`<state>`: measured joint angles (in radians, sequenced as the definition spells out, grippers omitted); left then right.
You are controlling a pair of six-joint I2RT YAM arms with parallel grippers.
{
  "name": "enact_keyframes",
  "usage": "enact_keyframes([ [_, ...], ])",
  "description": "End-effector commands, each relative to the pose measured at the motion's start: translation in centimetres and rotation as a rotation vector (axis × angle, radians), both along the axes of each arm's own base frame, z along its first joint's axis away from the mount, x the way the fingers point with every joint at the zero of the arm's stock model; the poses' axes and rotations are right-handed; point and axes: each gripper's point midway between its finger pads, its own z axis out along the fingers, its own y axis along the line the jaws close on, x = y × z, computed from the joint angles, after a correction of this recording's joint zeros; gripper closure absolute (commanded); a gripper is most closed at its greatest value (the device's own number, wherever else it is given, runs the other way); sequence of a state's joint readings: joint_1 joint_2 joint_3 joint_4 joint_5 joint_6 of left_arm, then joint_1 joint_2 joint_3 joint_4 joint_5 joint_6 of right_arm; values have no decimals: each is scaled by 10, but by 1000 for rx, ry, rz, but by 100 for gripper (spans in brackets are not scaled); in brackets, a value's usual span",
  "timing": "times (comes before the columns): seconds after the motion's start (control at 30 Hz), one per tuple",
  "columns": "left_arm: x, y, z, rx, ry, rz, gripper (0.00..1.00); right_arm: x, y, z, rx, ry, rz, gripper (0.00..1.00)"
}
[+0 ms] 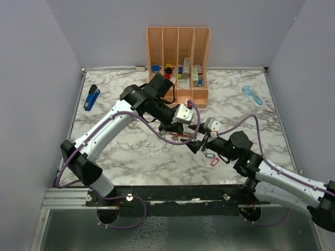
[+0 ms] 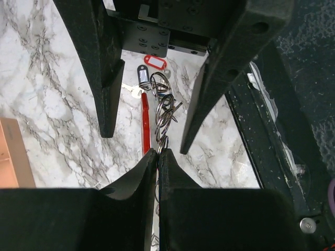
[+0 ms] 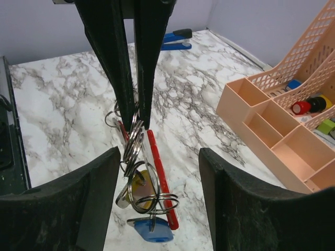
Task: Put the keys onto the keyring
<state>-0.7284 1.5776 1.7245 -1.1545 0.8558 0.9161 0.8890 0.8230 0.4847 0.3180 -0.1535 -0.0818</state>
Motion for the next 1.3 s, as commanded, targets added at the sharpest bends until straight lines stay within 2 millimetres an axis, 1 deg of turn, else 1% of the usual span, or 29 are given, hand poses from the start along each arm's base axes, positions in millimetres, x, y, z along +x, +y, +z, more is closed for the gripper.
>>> enact_keyframes([
  [0.0, -16, -3, 9, -22, 39, -53, 100, 0, -3, 17, 62, -59, -11, 41],
  [0.1, -19, -2, 5, -11, 51, -61, 100, 1, -3, 16, 71, -63, -14, 46],
  [0.2, -22, -3, 3, -9, 60, -72, 100, 2, -1, 16, 75, -63, -9, 54],
  [0.3, -22, -4, 3, -7, 59, -72, 100, 2, 2, 14, 72, -58, 0, 60],
  [0.33, -22, -4, 3, -8, 59, -72, 100, 2, 3, 13, 71, -56, 3, 64],
  [0.4, -21, -5, 4, -9, 57, -71, 98, 3, 4, 11, 67, -49, 1, 84],
  [0.43, -21, -5, 4, -10, 57, -70, 97, 4, 4, 10, 70, -45, -3, 90],
  [0.67, -21, -6, 2, -3, 75, -62, 92, 4, 3, 10, 85, -50, -7, 92],
  [1.03, -17, -4, 0, 20, 59, -43, 66, 1, -7, 13, 119, -63, -34, 94],
  [1.27, -17, -3, -6, 29, 61, -54, 65, 0, -7, 15, 127, -66, -26, 94],
])
